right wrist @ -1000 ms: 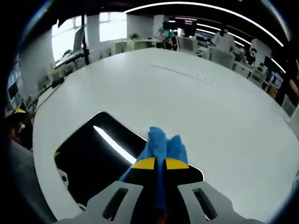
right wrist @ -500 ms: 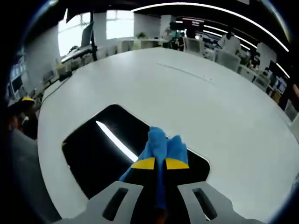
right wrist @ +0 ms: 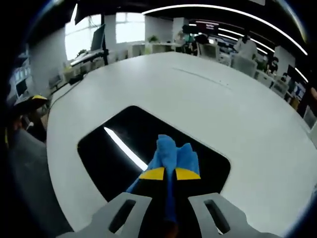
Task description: Wipe the mirror surface with the cleaning cloth until all visible marks leave the cleaned area.
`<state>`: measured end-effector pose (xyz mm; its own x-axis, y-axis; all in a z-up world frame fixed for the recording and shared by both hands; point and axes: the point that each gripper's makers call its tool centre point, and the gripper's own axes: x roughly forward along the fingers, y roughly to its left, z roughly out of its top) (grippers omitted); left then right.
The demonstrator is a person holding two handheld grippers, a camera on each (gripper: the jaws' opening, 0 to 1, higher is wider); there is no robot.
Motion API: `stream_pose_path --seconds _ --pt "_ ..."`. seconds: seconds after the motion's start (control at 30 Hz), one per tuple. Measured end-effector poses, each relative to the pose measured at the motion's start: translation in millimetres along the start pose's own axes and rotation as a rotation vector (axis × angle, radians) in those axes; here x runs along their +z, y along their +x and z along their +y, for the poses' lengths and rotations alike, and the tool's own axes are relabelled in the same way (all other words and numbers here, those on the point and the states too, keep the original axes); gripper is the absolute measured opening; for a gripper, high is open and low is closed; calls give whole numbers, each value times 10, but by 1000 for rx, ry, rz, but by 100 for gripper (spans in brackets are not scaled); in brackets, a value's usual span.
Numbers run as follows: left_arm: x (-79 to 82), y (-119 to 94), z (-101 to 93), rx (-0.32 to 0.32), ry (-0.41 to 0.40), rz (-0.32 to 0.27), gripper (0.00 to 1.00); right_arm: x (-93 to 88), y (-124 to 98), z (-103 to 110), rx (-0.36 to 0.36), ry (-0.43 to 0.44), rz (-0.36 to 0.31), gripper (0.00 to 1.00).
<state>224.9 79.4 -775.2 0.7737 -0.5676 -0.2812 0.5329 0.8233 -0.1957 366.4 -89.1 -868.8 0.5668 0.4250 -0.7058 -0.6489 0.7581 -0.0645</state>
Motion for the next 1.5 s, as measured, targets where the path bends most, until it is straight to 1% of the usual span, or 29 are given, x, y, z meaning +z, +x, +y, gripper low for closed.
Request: stream_pose_path --seconds 0.17,0.43,0.7,0.9,1.03,1.2,1.3,1.33,1.5 --pt "1 -2 6 3 -1 -1 89 -46 -49 63 10 -8 -4 0" --pt "15 -2 1 2 -2 -10 89 -132 -150 190 23 24 -25 0" --pt "34 -3 -8 -4 -3 -20 88 -194 -231 289 39 17 -21 0" --pt "27 -2 -10 -4 -4 -14 88 -261 -306 379 50 18 -23 0" --pt "41 -4 6 5 -2 -23 91 -310 -360 434 43 16 -44 0" --pt "24 -4 6 7 -1 -12 91 -358 -421 490 34 37 -52 0" --pt "17 -4 10 10 -1 -9 91 -368 -432 485 27 85 -83 0" --pt "16 -4 12 11 -2 -9 91 -363 -428 478 24 121 -93 0" --pt "-2 3 9 9 1 5 91 -358 -425 487 16 101 -98 0"
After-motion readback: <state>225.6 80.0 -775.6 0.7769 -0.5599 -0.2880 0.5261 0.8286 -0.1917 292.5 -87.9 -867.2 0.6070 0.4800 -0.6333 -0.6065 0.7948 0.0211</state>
